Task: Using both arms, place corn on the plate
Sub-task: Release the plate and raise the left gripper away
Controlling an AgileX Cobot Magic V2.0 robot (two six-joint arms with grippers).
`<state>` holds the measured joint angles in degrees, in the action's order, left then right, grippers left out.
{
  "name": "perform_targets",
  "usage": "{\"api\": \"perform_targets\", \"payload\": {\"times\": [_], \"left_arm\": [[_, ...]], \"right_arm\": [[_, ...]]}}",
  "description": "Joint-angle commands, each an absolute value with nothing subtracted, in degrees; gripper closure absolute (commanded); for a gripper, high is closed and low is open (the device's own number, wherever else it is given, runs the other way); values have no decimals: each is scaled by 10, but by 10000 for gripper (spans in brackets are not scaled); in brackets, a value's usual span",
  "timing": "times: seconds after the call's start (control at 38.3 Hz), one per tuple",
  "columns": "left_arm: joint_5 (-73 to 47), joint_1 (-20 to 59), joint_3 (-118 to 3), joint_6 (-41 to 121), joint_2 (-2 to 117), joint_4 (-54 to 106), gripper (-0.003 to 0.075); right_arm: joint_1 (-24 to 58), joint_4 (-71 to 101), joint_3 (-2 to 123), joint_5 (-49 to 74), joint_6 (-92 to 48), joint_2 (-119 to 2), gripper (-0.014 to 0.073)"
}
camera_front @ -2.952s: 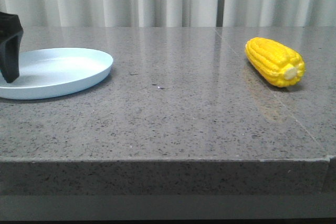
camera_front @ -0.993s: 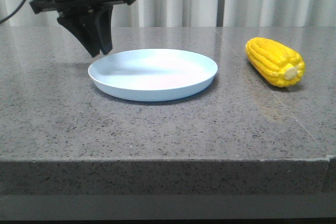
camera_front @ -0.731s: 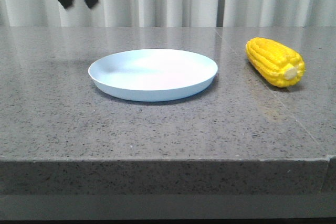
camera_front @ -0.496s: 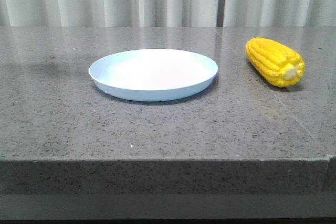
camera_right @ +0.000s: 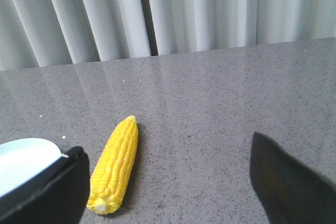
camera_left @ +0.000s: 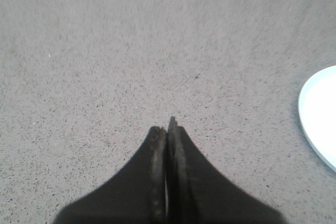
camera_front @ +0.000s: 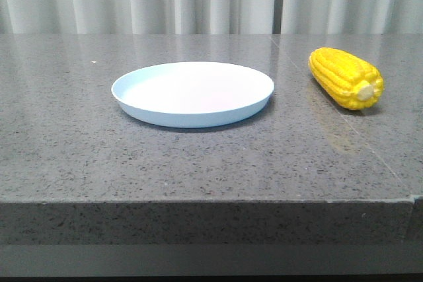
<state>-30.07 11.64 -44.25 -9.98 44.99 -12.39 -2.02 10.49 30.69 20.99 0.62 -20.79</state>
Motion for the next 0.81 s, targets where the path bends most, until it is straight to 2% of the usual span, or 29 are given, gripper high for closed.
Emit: {"api": "perform_targets", "payload": {"times": [0.0, 0.16, 0.37, 0.78], "left_arm": [[-225, 116, -389, -107, 369, -126, 741], [-218, 116, -299, -107, 238, -126, 741], [-216, 116, -241, -107, 102, -126, 741], [-216, 116, -233, -107, 81, -126, 741]], "right_arm": [[-24, 110, 327, 166, 0, -216, -50], [-24, 110, 327, 166, 0, -216, -50], [-24, 110, 327, 166, 0, -216, -50], [-24, 143, 340, 172, 0, -247, -50]]}}
